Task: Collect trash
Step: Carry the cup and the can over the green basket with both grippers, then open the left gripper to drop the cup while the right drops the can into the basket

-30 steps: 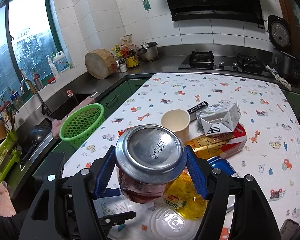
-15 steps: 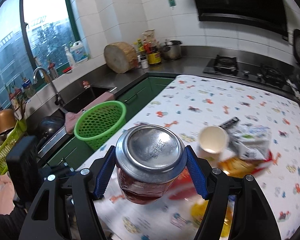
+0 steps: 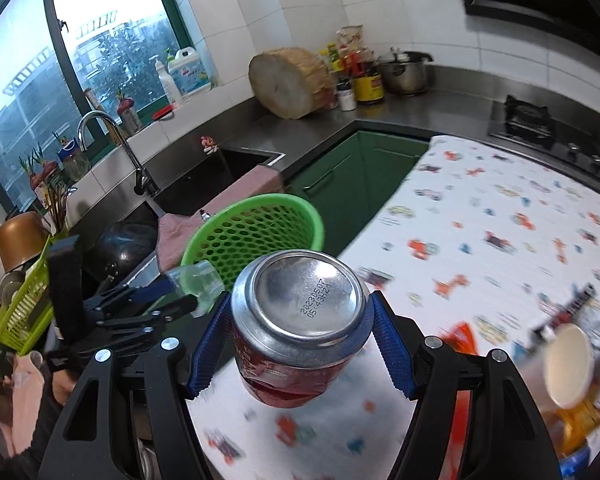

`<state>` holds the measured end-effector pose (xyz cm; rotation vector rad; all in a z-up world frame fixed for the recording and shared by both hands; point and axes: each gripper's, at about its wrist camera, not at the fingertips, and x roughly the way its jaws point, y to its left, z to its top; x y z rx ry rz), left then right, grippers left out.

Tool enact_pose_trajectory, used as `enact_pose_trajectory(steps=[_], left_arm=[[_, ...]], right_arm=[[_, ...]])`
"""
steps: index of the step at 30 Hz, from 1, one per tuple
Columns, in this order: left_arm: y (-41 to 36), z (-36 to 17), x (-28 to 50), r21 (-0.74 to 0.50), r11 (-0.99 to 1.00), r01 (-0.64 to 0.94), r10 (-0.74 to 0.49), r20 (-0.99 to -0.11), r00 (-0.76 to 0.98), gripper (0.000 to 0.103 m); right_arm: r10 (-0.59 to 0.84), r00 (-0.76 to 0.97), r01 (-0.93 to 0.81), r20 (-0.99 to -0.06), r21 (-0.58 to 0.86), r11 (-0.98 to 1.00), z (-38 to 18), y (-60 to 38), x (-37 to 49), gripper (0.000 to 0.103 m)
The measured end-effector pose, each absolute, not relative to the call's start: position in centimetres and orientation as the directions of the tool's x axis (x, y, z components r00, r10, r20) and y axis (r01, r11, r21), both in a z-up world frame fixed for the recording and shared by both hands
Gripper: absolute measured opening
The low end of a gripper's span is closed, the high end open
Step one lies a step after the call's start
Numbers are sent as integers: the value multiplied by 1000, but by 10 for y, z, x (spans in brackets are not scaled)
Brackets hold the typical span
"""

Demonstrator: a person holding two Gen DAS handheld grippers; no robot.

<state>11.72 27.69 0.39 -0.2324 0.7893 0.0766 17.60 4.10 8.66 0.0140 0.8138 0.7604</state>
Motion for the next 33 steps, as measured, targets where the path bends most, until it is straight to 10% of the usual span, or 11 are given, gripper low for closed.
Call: enact_pose_trajectory(steps=[33], left_arm=[[346, -45, 143, -268, 891, -368, 34, -767, 640, 75]], right_arm=[[631, 314, -545, -710, 409, 732, 14, 165, 265, 71]])
